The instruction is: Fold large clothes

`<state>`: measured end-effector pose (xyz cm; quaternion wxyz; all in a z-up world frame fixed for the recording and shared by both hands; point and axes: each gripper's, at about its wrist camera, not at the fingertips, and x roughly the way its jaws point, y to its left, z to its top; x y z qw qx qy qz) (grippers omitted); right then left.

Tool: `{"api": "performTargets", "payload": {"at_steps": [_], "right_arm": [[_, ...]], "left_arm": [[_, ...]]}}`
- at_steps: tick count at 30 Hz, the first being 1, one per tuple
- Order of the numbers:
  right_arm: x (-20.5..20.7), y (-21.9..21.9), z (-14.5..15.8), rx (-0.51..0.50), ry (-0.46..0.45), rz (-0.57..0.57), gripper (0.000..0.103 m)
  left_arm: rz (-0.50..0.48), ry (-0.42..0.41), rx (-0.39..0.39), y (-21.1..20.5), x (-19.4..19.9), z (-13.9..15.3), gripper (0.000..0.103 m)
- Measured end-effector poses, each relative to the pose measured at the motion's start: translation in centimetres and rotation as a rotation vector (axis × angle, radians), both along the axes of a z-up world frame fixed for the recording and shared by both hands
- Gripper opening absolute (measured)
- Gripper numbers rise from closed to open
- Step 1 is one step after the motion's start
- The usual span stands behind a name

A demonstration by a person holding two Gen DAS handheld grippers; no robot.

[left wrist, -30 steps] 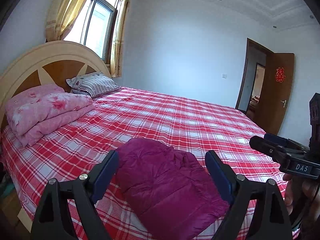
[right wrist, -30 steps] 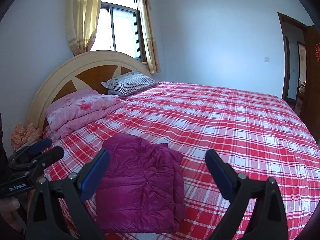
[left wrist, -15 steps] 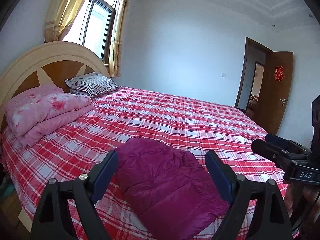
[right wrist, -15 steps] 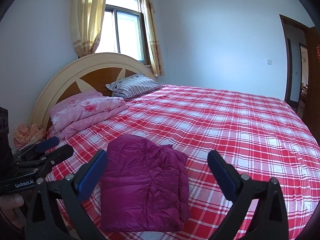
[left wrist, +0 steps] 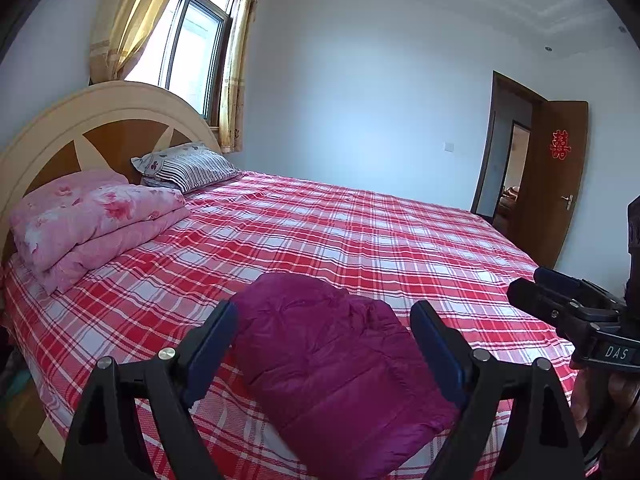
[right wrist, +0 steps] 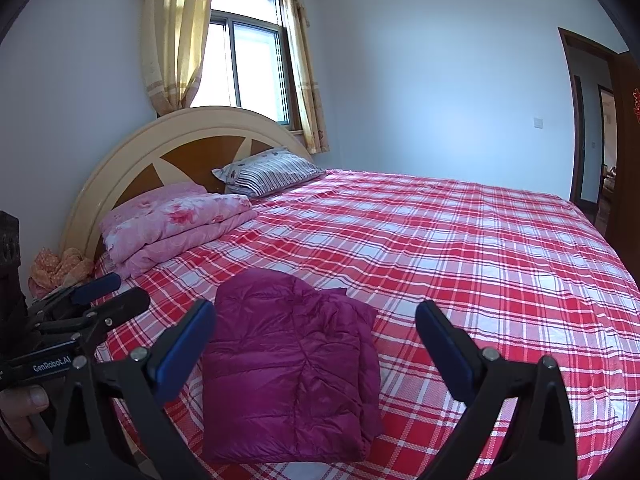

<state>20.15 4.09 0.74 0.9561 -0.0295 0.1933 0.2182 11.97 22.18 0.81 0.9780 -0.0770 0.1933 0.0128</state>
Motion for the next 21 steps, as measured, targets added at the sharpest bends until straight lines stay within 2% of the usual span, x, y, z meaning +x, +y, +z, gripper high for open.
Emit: {"api": "performTargets", "payload": {"at_steps": [5, 11, 14, 21], "right_arm": [[0.01, -0.01, -0.14, 0.003, 0.001, 0.003, 0.102], [-0.20, -0.06, -0.12, 0.013, -0.008, 0.006, 0.102], [-0.28, -0.14, -0.06, 0.018, -0.012, 0.010, 0.102], [-0.74, -0.11, 0.20, 0.029, -0.026, 0.023, 0.102]], "left_arm": [[0.000, 0.004, 0.008, -0.14, 0.10, 0.06, 0.089], [0.063, 0.015, 0.061, -0.17, 0.23, 0.30, 0.089], [0.078, 0.000, 0.058, 0.13, -0.03, 0.54, 0.089], [0.091, -0.006, 0.075, 0.15, -0.10, 0.72, 0.094]]}}
